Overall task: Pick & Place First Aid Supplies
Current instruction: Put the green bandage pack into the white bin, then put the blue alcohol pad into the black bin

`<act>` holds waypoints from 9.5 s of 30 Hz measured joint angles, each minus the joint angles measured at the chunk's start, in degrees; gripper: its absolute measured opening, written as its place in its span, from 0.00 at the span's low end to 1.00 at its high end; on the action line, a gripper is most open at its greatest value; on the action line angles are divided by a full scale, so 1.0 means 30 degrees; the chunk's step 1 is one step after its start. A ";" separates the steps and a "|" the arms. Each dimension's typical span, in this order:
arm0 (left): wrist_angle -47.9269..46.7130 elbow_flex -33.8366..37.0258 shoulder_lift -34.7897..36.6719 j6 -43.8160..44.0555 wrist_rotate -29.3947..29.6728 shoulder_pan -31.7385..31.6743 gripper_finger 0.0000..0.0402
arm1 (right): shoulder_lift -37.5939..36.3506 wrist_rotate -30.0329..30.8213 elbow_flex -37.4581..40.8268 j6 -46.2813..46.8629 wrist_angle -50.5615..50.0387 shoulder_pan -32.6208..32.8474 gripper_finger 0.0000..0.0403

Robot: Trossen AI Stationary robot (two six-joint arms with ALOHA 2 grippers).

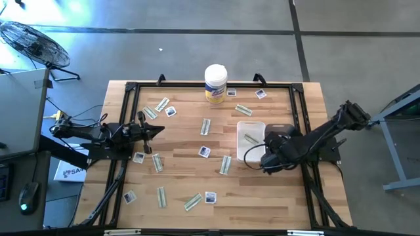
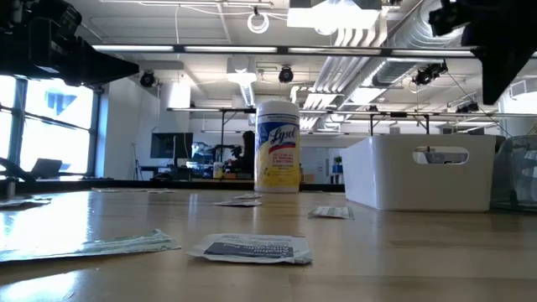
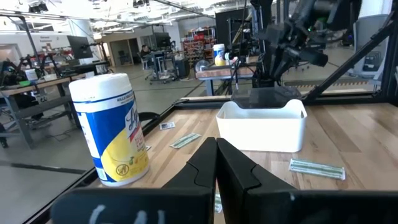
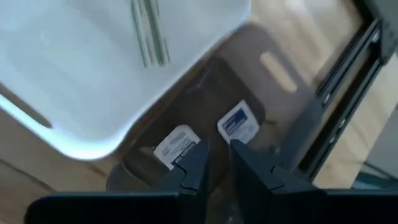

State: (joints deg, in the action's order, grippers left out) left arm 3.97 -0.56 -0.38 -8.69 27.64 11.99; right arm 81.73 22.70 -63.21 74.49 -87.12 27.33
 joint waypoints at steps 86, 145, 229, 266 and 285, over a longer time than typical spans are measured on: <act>-0.0005 0.0000 0.0004 0.0000 0.0000 0.0002 0.00 | 1.1454 -0.3841 -0.4326 -1.5349 2.0661 -0.2497 0.02; 0.0000 0.0000 0.0007 0.0000 0.0000 0.0001 0.00 | 0.3430 0.1548 -0.0470 -1.6165 2.9830 0.0878 0.22; 0.0000 0.0000 0.0007 0.0000 -0.0002 0.0002 0.00 | 1.4158 -0.3029 -0.5846 -1.7863 2.3999 0.1349 0.23; -0.0006 0.0001 0.0007 0.0000 0.0000 0.0007 0.00 | 1.3123 -0.0662 -0.5568 -1.6746 2.2583 0.1218 0.04; -0.0005 0.0007 0.0001 0.0005 -0.0007 0.0000 0.00 | 0.5186 0.5271 -0.5711 -0.4889 0.3821 0.2411 0.00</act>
State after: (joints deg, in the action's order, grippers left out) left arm 3.95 -0.54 -0.38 -8.67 27.62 11.99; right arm 97.29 38.51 -80.35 59.83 -75.65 34.56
